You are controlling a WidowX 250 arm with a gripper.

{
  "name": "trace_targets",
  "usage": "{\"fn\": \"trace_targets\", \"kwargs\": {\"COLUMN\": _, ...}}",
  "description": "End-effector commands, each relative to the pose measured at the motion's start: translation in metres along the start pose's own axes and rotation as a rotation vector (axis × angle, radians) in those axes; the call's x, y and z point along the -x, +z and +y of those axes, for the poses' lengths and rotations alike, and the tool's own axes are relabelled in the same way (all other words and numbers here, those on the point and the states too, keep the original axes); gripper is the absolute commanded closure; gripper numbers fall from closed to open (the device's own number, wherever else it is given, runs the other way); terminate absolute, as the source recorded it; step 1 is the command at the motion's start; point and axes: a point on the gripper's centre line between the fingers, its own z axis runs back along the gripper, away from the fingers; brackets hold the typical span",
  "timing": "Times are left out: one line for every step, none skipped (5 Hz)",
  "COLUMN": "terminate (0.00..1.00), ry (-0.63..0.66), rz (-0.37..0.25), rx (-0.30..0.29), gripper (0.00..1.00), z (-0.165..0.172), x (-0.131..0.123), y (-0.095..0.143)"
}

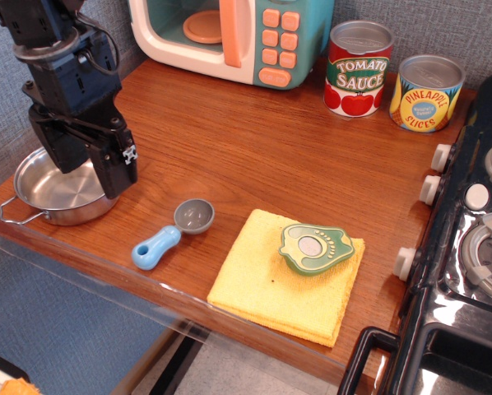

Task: Put green vegetable below microwave

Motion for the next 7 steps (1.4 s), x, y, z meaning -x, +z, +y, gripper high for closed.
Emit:
{"fn": "trace_targets", "kwargs": {"terminate": 0.0, "ry": 0.0, "rz": 0.0, "rx": 0.0, "gripper": 0.0, "z": 0.0, "x": 0.0, "y": 0.0}}
{"fn": "trace_targets", "kwargs": {"terminate": 0.0, "ry": -0.127, "rz": 0.012, "rx": 0.026, "gripper": 0.0, "z": -0.044, "x": -0.02, "y": -0.008}}
{"fn": "trace_targets", "kwargs": {"terminate": 0.0, "ry": -0.228, "rz": 0.005, "rx": 0.037, "gripper": 0.0, "z": -0.091, "x": -0.044, "y": -0.013}}
{"fn": "trace_targets", "kwargs": {"terminate": 0.0, "ry": -0.313, "rz": 0.003, "rx": 0.044, "gripper": 0.0, "z": -0.128, "x": -0.068, "y": -0.02}}
{"fn": "trace_targets", "kwargs": {"terminate": 0.0, "ry": -0.344, "rz": 0.029, "rx": 0.037, "gripper": 0.0, "z": -0.146, "x": -0.085, "y": -0.036}}
{"fn": "trace_targets", "kwargs": {"terminate": 0.0, "ry": -0.341, "rz": 0.06, "rx": 0.033, "gripper": 0.0, "z": -0.149, "x": -0.094, "y": -0.053}}
{"fn": "trace_targets", "kwargs": {"terminate": 0.0, "ry": -0.343, "rz": 0.071, "rx": 0.03, "gripper": 0.0, "z": -0.146, "x": -0.092, "y": -0.064}}
